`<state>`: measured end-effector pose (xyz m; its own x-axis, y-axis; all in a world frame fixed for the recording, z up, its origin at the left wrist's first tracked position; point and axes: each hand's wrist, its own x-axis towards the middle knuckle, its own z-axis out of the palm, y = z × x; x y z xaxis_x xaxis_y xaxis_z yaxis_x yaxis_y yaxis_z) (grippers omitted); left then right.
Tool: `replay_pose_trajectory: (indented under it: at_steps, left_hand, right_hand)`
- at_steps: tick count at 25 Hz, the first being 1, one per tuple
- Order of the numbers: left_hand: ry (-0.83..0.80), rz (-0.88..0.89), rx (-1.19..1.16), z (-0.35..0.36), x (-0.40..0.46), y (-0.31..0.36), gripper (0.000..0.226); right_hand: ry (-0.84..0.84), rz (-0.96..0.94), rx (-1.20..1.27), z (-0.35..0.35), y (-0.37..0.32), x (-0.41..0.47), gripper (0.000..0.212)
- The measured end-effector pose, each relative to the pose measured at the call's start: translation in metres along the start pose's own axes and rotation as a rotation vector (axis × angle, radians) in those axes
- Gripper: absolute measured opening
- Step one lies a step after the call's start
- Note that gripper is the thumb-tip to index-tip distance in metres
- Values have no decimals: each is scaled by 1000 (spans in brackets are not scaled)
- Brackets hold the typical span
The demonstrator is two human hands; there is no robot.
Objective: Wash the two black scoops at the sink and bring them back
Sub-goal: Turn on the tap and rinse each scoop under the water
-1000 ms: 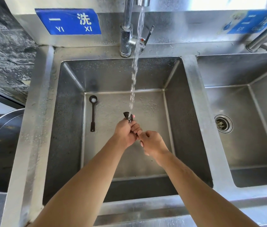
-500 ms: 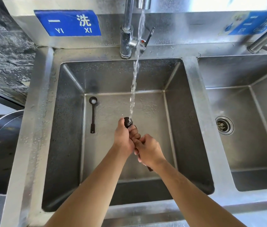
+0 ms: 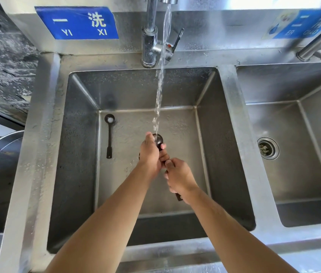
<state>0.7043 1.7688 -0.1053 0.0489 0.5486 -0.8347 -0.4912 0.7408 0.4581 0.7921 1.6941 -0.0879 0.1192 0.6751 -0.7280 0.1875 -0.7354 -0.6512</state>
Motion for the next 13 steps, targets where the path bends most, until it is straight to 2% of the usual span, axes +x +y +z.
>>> replay_pose_trajectory:
  at_steps: [2, 4, 6, 9, 13]
  left_hand:
    - [-109, 25, 45, -6, 0, -3, 40]
    - [-203, 125, 73, -16, -2, -4, 25]
    - [-236, 194, 112, -25, -4, -3, 24]
    - [-205, 233, 25, -27, 2, 5, 23]
    - [-100, 267, -99, -20, 12, 12, 27]
  right_hand:
    - [-56, 44, 95, -7, -5, 0, 34]
    - [-121, 79, 206, -11, -13, -2, 32]
    - [-157, 83, 294, -10, -22, -3, 29]
    - [-196, 79, 369, -9, -28, -8, 30]
    - [-154, 73, 271, -5, -28, -13, 36]
